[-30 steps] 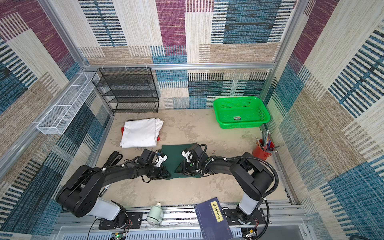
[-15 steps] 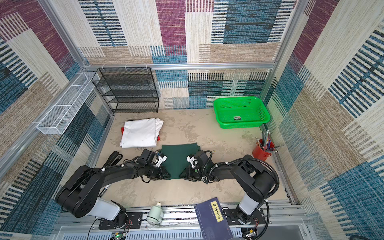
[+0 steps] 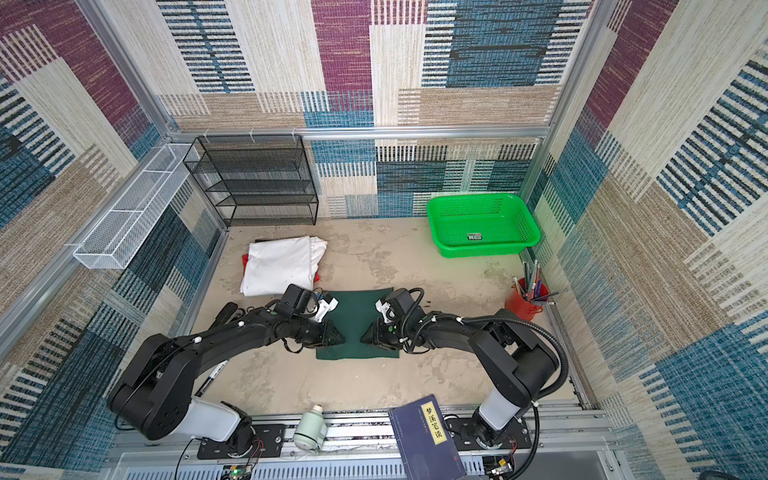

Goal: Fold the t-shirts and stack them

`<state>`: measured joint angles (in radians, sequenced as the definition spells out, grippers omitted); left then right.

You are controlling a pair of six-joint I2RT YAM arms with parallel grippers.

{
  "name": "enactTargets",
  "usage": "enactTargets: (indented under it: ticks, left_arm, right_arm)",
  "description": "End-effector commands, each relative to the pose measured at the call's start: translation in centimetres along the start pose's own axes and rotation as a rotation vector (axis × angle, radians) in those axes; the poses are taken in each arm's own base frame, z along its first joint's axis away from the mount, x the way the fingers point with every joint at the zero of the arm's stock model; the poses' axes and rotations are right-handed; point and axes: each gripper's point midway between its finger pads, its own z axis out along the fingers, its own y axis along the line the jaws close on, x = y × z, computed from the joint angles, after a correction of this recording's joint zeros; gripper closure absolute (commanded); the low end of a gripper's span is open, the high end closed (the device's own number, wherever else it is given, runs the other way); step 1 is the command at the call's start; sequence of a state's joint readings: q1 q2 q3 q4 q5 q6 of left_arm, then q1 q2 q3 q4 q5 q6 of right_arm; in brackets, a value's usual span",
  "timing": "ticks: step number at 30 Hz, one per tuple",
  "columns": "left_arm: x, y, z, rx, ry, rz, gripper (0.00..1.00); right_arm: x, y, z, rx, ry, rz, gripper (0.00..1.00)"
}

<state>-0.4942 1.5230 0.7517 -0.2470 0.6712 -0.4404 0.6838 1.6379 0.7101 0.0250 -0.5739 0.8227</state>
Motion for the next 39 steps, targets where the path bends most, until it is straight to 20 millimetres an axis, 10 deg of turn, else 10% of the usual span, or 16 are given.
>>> enactTargets:
  ticks: [1,10,24,30,39]
  left_arm:
    - [0.4,-1.6,1.1,0.067,0.088,0.078,0.88]
    - [2.0,3.8,3.1,-0.093,0.112,-0.035,0.89]
    - [0.5,6.8,-4.5,-0.159,-0.211,-0.228,0.87]
    - [-2.9,5.6,-7.5,-0.209,-0.327,-0.204,0.49]
    - [-6.7,7.1,-6.5,-0.297,-0.23,-0.166,0.21]
  right_arm:
    - [0.5,-0.8,0.2,0.016,0.012,0.033,0.62]
    - [2.0,-3.9,0.0,0.13,0.044,0.062,0.62]
    - [0.6,-2.1,-2.1,0.159,-0.011,-0.008,0.58]
    - [-2.9,0.9,-5.0,0.167,-0.091,-0.042,0.51]
    - [-6.9,-3.4,-6.0,0.24,-0.136,0.012,0.49]
